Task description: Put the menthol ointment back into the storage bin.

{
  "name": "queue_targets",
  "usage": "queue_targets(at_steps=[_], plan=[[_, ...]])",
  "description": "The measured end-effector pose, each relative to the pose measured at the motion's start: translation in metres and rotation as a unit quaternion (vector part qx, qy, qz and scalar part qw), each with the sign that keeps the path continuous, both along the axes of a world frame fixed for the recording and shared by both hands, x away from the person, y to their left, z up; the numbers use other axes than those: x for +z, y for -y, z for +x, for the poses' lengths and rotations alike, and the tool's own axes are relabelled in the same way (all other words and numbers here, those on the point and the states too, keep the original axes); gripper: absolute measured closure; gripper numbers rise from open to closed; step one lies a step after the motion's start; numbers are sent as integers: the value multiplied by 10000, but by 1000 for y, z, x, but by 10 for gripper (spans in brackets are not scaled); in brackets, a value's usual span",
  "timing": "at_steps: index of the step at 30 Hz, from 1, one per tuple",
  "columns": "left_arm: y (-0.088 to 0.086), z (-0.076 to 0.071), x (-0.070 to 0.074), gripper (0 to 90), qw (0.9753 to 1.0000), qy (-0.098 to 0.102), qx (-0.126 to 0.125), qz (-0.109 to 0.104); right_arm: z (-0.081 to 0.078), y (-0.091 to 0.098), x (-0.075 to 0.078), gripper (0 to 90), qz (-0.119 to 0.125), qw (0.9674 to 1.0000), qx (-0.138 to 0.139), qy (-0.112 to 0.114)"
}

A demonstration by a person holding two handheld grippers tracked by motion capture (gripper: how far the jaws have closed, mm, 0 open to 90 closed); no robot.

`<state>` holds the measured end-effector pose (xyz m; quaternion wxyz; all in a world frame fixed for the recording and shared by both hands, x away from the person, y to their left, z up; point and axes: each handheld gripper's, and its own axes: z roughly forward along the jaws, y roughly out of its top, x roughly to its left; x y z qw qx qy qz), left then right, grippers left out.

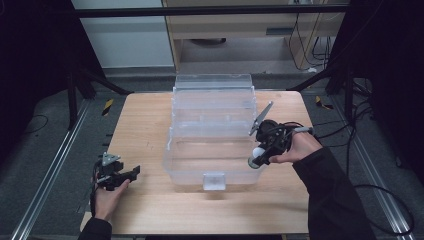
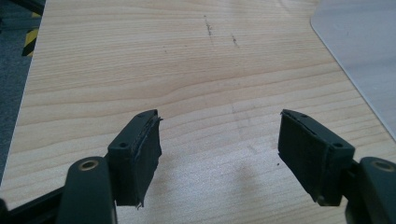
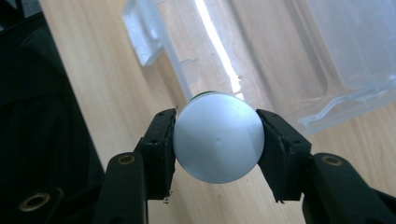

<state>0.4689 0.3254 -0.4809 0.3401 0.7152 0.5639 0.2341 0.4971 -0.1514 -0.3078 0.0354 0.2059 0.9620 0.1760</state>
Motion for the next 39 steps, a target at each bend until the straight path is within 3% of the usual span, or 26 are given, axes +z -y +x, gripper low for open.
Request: queue_targets(at_steps=[8,19,39], plan=[[0,0,0,293,10000,2,-3,-4,16,-5,-10,504,20,10000,-26,73],[-1,0,0,294,10000,5,2,-8,32,-6,-32,504,-55,9999,-99,11],[-1,0,0,295,10000,9,2,-4,41,-2,-68,503,-291,9995,-100,-77]])
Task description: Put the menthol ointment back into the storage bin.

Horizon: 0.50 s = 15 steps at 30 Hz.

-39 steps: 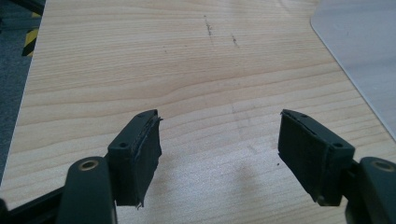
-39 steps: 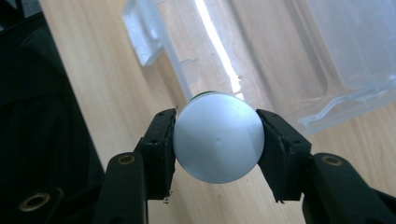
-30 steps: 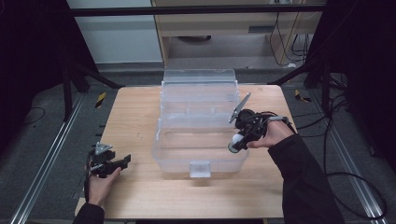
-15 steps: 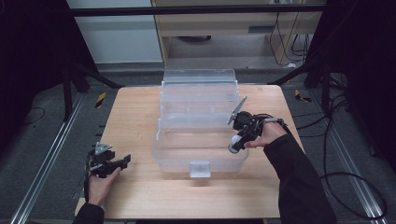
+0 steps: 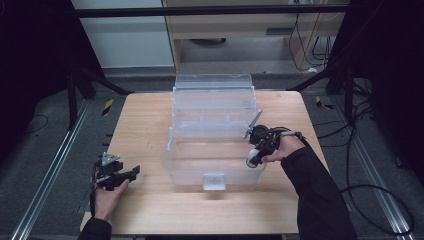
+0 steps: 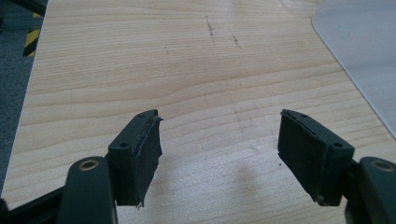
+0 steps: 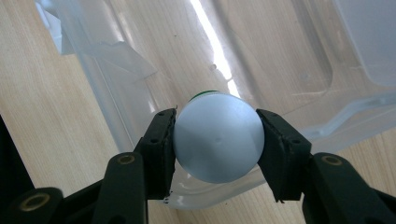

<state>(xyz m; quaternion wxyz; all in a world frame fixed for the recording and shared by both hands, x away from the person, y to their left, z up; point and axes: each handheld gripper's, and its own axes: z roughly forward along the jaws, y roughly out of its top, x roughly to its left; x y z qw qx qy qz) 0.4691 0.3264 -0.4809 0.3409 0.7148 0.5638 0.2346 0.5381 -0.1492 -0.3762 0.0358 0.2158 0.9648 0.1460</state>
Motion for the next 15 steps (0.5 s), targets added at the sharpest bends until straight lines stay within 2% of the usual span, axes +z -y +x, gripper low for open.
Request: queue_targets(at_steps=[15], plan=[[0,0,0,296,10000,5,4,3,0,2,-14,503,-45,10000,16,-65]])
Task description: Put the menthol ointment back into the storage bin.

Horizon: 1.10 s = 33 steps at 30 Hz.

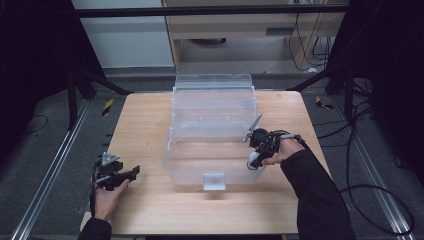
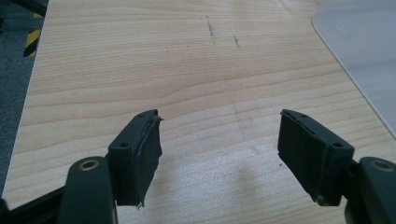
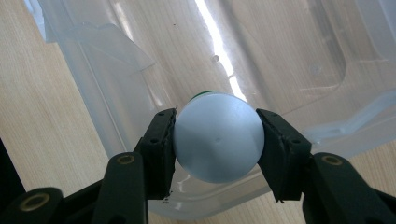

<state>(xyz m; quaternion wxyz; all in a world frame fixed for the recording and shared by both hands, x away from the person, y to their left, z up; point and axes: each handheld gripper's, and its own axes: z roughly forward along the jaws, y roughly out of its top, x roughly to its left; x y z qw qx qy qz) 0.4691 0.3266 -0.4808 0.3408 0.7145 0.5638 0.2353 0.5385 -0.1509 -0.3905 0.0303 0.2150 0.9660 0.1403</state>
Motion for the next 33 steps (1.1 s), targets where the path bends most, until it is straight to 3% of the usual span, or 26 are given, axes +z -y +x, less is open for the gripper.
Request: queue_targets(at_steps=[19,33], plan=[[0,0,0,298,10000,-2,1,9,0,-5,-12,500,-142,9998,107,-104],[0,0,0,298,10000,-5,-1,16,-2,-5,-13,505,-162,9997,139,-82]])
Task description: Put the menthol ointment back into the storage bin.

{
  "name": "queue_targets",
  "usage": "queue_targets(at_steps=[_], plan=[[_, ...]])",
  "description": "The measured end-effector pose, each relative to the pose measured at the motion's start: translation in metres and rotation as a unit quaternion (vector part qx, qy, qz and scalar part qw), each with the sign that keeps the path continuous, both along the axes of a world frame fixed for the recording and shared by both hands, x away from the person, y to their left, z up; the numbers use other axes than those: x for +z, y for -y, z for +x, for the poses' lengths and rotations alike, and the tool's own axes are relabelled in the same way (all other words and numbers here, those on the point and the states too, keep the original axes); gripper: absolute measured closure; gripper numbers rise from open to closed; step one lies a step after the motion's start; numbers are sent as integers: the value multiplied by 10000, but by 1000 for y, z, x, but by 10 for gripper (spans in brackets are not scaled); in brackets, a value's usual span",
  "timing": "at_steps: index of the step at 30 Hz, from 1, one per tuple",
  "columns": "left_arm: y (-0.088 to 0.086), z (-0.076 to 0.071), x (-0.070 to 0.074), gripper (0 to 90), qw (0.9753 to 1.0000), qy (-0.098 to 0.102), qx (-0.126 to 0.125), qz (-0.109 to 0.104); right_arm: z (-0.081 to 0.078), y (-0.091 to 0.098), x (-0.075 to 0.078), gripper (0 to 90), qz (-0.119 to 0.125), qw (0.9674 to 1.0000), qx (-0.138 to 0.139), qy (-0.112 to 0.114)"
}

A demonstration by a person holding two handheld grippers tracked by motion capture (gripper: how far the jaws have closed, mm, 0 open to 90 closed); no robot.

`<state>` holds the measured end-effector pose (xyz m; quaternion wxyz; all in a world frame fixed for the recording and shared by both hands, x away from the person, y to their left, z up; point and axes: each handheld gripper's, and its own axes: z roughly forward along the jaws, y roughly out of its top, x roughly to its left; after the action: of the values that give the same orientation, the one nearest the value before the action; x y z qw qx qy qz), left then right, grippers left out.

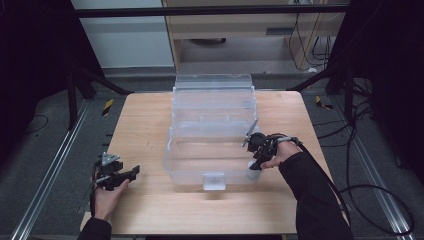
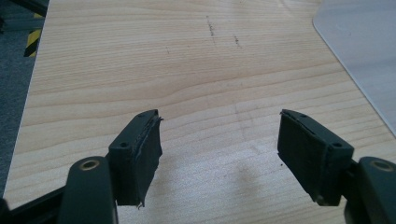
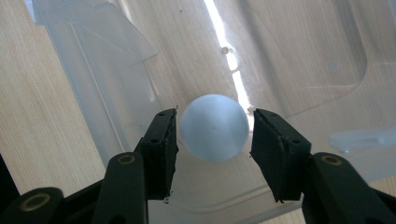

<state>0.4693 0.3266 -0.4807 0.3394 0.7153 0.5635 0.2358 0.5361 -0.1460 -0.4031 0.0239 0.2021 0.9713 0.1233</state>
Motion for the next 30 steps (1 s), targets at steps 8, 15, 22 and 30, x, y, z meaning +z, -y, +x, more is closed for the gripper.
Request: queue_targets(at_steps=[8,15,22,30], plan=[[0,0,0,297,10000,12,11,-22,-2,4,8,480,190,9996,-164,111],[0,-1,1,298,10000,21,13,-18,-9,16,30,423,774,9949,-493,425],[-1,-1,2,300,10000,39,19,-28,-18,33,46,353,1481,9774,-1023,1107],[0,-2,3,381,9999,56,-31,-100,-29,56,48,318,2051,9478,-1690,1762]])
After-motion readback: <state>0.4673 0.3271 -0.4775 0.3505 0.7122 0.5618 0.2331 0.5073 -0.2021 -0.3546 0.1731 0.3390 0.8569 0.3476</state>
